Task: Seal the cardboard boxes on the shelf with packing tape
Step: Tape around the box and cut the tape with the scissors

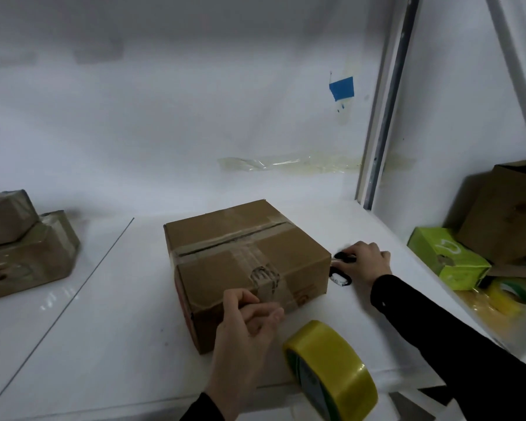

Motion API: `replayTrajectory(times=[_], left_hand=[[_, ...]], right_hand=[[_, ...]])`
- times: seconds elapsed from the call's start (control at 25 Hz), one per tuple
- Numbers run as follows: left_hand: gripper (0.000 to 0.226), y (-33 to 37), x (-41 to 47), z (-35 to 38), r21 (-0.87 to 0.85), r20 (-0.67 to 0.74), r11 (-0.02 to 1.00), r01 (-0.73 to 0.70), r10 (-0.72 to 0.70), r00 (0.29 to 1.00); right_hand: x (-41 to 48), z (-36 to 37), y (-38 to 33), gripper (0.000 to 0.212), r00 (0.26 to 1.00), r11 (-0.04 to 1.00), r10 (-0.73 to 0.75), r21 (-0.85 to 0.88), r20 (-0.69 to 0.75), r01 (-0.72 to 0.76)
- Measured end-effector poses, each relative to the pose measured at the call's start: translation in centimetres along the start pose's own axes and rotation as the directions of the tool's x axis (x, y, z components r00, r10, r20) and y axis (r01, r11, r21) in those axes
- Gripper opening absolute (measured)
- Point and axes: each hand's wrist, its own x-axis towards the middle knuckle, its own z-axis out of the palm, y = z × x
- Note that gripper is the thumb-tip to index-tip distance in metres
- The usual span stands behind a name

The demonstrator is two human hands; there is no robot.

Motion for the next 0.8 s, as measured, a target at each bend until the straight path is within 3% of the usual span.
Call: replayTrajectory(times=[0.16, 0.24, 0.44, 0.68, 0.8], left_hand=[[0.028, -0.1, 0.0, -0.3, -0.088, -0.03, 0.993, 0.073, -0.076, 0.997], [0.027, 0.2, -0.3, 0.0, -0.181, -0.046, 0.973, 0.141, -0.151, 0.987], [0.025, 0.8, -1.1, 1.1, -0.263, -0.06, 0.922, 0.284, -0.31, 0.949], [0.025, 0.3, -1.6, 0.9, -0.164, -0.057, 0.957, 0.24, -0.252, 0.966], [0.028, -0.1, -1.8, 0.8, -0.062, -0.049, 0.984, 0.17, -0.173, 0.984]], right_hand=[[0.4, -1.3, -0.4, 0.05, 0.99, 1.0, -0.011, 0.009, 0.143, 0.01], [0.1, -1.7, -0.5, 0.053, 0.985, 0.991, -0.002, -0.131, 0.175, 0.025], [-1.0, -2.6, -1.6, 0.05, 0.942, 0.946, 0.22, -0.292, 0.254, -0.142], [-4.0, -5.8, -0.8, 0.035, 0.929, 0.903, 0.172, -0.43, 0.329, -0.015], [-6.4, -9.2, 1.4, 0.029, 0.887, 0.893, 0.208, -0.45, 0.412, -0.001]])
